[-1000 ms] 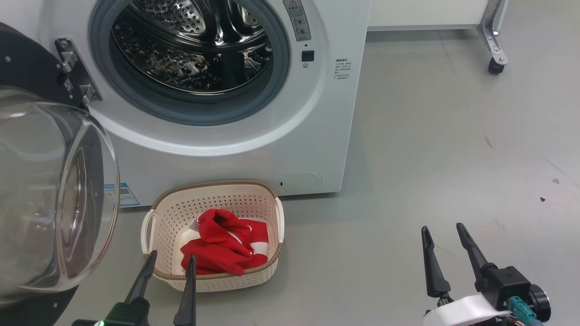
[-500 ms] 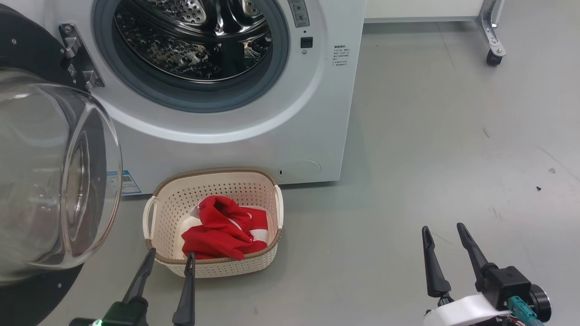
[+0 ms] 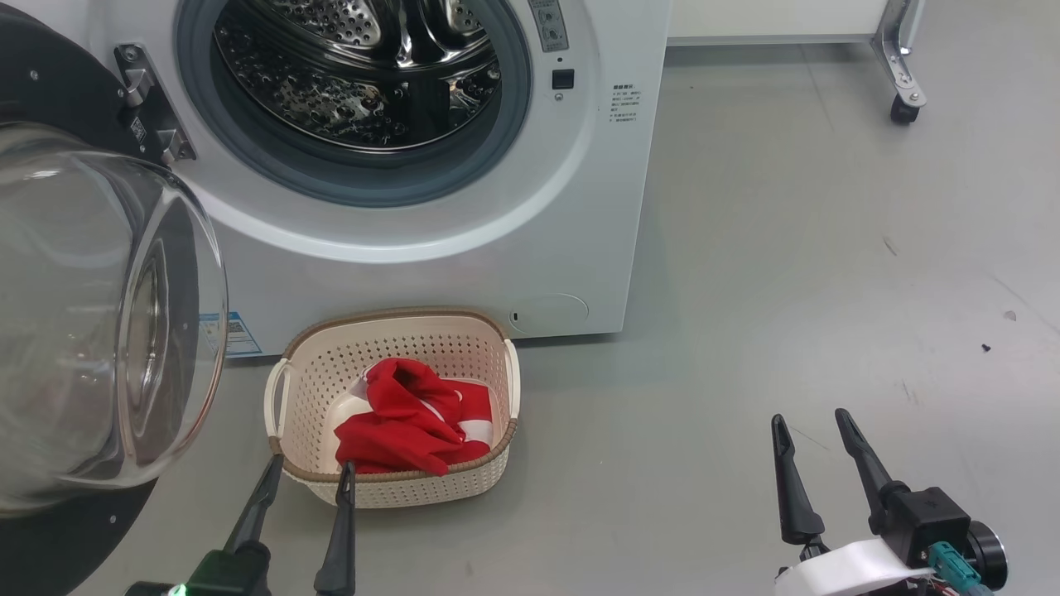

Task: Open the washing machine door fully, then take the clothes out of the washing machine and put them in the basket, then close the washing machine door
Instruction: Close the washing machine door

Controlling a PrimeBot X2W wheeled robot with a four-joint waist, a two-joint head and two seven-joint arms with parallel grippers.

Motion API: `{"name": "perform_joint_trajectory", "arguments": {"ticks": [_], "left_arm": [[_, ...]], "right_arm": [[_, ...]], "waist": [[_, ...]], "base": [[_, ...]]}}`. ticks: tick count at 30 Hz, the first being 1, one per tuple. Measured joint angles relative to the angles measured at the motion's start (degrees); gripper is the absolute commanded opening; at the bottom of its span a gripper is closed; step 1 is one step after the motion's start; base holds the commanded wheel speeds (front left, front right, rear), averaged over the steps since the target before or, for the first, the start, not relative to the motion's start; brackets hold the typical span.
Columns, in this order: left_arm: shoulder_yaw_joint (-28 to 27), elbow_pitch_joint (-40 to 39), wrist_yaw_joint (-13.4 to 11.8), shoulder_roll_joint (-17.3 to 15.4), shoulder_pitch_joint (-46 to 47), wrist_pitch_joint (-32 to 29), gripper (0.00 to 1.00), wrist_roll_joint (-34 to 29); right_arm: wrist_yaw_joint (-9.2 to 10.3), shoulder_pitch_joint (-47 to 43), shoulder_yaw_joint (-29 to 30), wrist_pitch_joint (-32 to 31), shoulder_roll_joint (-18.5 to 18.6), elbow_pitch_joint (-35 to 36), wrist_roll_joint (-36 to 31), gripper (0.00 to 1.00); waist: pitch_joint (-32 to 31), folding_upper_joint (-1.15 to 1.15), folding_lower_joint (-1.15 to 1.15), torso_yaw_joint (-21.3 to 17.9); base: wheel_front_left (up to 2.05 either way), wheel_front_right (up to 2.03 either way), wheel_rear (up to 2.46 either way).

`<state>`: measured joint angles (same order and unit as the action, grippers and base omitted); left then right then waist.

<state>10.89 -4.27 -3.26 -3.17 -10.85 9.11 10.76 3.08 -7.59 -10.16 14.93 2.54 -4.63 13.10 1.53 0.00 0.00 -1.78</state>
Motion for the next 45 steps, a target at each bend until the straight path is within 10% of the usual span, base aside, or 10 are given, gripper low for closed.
{"name": "perform_joint_trajectory", "arguments": {"ticks": [20, 45], "left_arm": [[1.3, 0.0, 0.0, 0.0, 0.1, -0.8, 1.00, -0.2], [0.3, 0.1, -0.6, 0.0, 0.1, -1.1, 1.00, -0.2]], "right_arm": [[0.09, -0.2, 1.6, 0.0, -0.1, 0.5, 0.0, 1.00], [-0.49, -1.1, 0.9, 0.0, -0.1, 0.4, -0.1, 1.00]], "waist": [[-0.9, 0.00, 0.00, 5.0], [-2.0, 0.00, 0.00, 23.0]], "base": [[0.00, 0.00, 0.00], [0.00, 0.00, 0.00]]}}
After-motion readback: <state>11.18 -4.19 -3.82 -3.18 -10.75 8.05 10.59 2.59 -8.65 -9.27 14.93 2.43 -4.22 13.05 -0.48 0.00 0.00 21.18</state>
